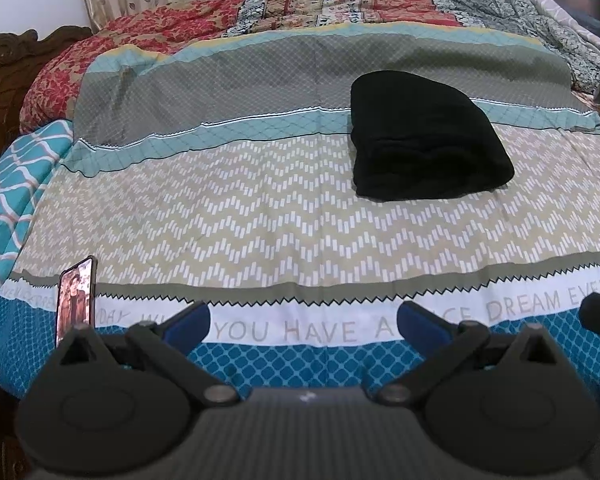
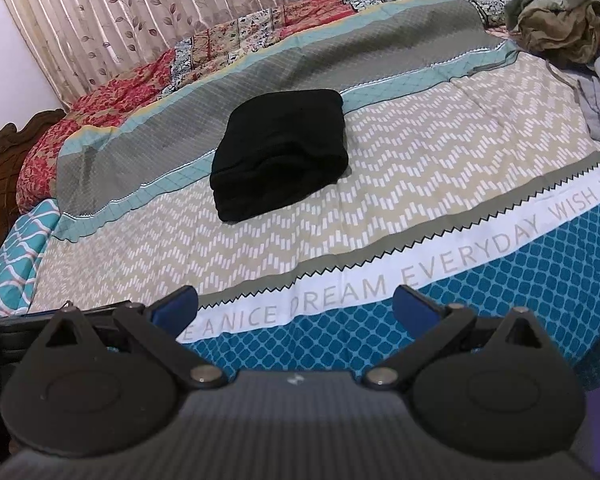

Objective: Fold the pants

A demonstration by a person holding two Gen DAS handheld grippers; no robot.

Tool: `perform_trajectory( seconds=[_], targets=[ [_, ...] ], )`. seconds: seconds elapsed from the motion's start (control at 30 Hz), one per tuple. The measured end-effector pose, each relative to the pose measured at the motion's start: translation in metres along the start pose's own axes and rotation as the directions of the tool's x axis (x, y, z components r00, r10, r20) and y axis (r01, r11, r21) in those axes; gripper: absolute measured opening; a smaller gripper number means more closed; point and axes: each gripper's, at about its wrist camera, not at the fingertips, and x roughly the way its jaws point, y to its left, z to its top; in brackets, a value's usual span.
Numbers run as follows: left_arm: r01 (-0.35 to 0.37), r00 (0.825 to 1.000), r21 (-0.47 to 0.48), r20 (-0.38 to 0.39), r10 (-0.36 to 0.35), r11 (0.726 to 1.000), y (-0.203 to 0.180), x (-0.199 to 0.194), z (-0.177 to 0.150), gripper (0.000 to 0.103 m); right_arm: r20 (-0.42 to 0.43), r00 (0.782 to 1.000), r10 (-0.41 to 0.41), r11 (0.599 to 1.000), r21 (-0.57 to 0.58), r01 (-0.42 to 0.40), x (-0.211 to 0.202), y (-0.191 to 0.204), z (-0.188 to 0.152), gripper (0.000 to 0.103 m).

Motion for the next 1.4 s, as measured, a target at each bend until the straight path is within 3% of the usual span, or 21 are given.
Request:
perform_trajectory(
  seconds=[0.3, 0.43, 0.63, 0.77, 0.97, 1.13, 1.4],
  targets=[
    [0.013, 1.000, 0.001, -0.008, -0.013, 1.000, -0.001, 0.001, -0.002, 0.103, -0.011, 1.000, -0.001, 1.000, 0.006, 0.001, 0.001, -0.001, -0.003, 0.103],
    [0.022, 0.999, 0.003, -0.049, -0.022, 1.000, -0.002, 0.006, -0.003, 0.103, -0.013, 1.000, -0.002, 1.000, 0.010, 0.002, 0.001, -0.002, -0.003, 0.103],
    [-0.002, 0.998, 0.014, -0.069, 0.003, 1.000, -0.007, 0.008, -0.006, 0.103, -0.021, 1.000, 0.000, 1.000, 0.009, 0.000, 0.002, -0.001, -0.003, 0.103],
    [-0.027, 0.998, -0.006, -0.056, 0.026, 1.000, -0.003, 0.004, -0.003, 0.103, -0.020, 1.000, 0.001, 1.000, 0.006, -0.001, 0.001, -0.001, -0.003, 0.103],
    [-0.103, 0.994, -0.013, 0.036, 0.104, 0.995, 0.000, -0.013, 0.003, 0.103, -0.007, 1.000, 0.007, 1.000, 0.000, -0.007, -0.003, 0.002, -0.001, 0.103],
    [-0.112, 0.993, -0.012, 0.042, 0.112, 0.994, 0.000, -0.019, 0.005, 0.103, 0.000, 1.000, 0.015, 1.000, -0.005, -0.015, -0.006, 0.005, 0.000, 0.103],
    [-0.066, 0.997, -0.033, -0.030, 0.065, 0.997, 0.001, -0.011, 0.002, 0.103, 0.012, 1.000, 0.021, 1.000, -0.001, -0.021, -0.009, 0.005, 0.003, 0.103]
  ],
)
